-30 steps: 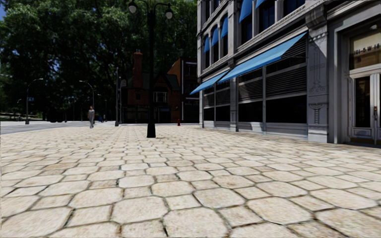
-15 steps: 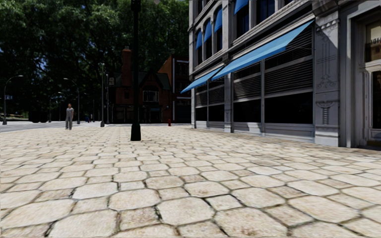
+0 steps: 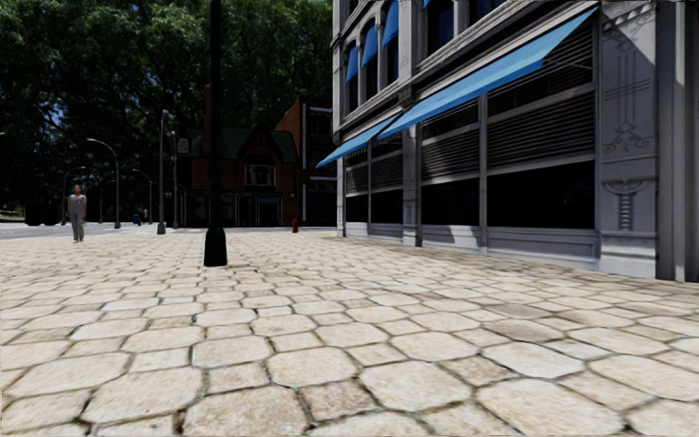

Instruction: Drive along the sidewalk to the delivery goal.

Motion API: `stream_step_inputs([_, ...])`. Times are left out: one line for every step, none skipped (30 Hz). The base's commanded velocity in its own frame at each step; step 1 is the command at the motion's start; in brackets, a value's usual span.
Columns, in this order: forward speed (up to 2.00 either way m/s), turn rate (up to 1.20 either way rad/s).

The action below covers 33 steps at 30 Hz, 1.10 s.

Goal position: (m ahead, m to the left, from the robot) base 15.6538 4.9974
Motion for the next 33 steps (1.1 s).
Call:
stream_step_inputs([2.0, 0.0])
stream_step_inputs([2.0, 0.0])
stream_step_inputs([2.0, 0.0])
stream_step_inputs([2.0, 0.0])
stream_step_inputs([2.0, 0.0])
stream_step_inputs([2.0, 0.0])
stream_step_inputs([2.0, 0.0])
stream_step_inputs([2.0, 0.0])
stream_step_inputs([2.0, 0.0])
stream_step_inputs([2.0, 0.0])
stream_step_inputs([2.0, 0.0])
stream_step_inputs([2.0, 0.0])
stream_step_inputs([2.0, 0.0])
stream_step_inputs([2.0, 0.0])
stream_step_inputs([2.0, 0.0])
stream_step_inputs([2.0, 0.0])
stream_step_inputs([2.0, 0.0])
stream_step_inputs([2.0, 0.02])
stream_step_inputs([2.0, 0.02])
stream_step_inputs([2.0, 0.15])
stream_step_inputs([2.0, 0.26])
stream_step_inputs([2.0, 0.31])
stream_step_inputs([2.0, 0.31])
stream_step_inputs([2.0, 0.32])
stream_step_inputs([2.0, 0.32])
stream_step_inputs([2.0, 0.32])
stream_step_inputs([2.0, 0.32])
stream_step_inputs([2.0, 0.33])
stream_step_inputs([2.0, 0.33])
stream_step_inputs([2.0, 0.33])
stream_step_inputs([2.0, 0.33])
stream_step_inputs([2.0, 0.33])
stream_step_inputs([2.0, 0.33])
